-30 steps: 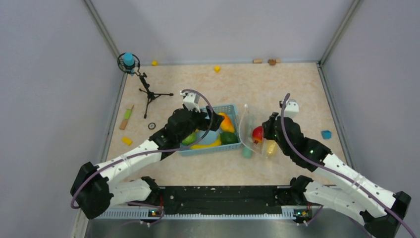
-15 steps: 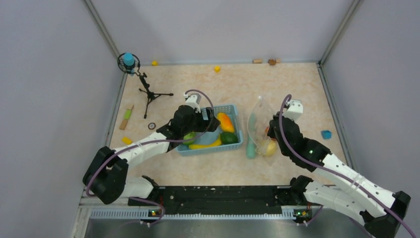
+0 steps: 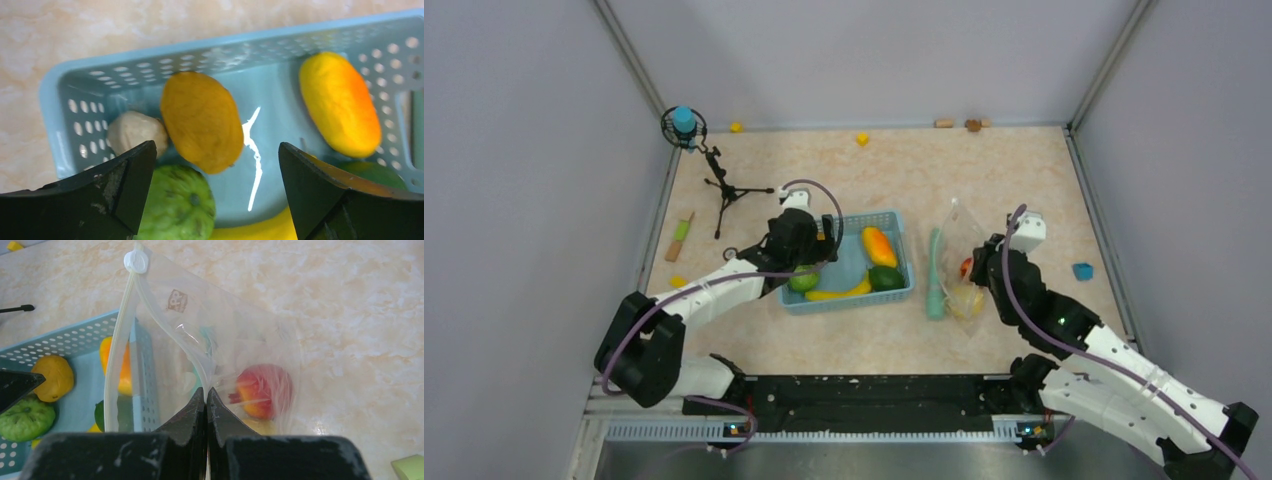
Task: Place the food in the zip-top bag and seal the zipper
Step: Pick up the fake fruit from the bin.
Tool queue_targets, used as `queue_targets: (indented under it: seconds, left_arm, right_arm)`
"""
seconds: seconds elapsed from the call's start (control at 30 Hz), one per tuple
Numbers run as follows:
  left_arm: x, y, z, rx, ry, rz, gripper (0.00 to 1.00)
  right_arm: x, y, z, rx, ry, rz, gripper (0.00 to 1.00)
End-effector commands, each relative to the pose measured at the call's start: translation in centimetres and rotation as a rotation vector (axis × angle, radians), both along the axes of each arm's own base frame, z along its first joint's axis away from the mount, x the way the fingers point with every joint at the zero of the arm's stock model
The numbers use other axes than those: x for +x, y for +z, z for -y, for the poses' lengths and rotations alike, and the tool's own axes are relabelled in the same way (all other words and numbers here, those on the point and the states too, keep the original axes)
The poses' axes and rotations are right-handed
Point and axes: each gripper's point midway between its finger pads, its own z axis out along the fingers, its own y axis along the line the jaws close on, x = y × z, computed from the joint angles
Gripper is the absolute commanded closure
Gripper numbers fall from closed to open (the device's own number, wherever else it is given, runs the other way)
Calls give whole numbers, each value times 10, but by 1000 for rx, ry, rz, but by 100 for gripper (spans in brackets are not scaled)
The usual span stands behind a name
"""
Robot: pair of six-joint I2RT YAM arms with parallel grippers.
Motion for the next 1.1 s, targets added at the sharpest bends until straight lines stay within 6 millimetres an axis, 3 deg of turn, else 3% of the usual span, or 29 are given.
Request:
queue_targets:
  seconds: [0.0, 0.27, 0.5, 0.63, 0.73, 0.87, 1.07]
  left_arm:
    - [21, -4, -15, 14, 65, -20, 3]
    - [26, -18, -7, 13, 31, -57, 5]
    - [18, -28, 9, -12, -49, -128, 15]
    - [14, -35, 5, 4, -36, -155, 17]
    - [12, -37, 8, -7, -46, -162, 24]
    - [13, -32, 15, -38, -70, -150, 43]
    - [9, -3, 31, -113, -144, -89, 60]
  right_arm:
    - [4, 6, -2, 11, -7, 23, 100]
    - [4, 6, -2, 11, -3, 23, 100]
    - [5, 5, -2, 4, -4, 19, 100]
    - [5, 5, -2, 2, -8, 18, 100]
    - [5, 5, -3, 2, 0, 16, 100]
    - [5, 4, -4, 1, 2, 14, 100]
    - [4, 5, -6, 9, 15, 16, 100]
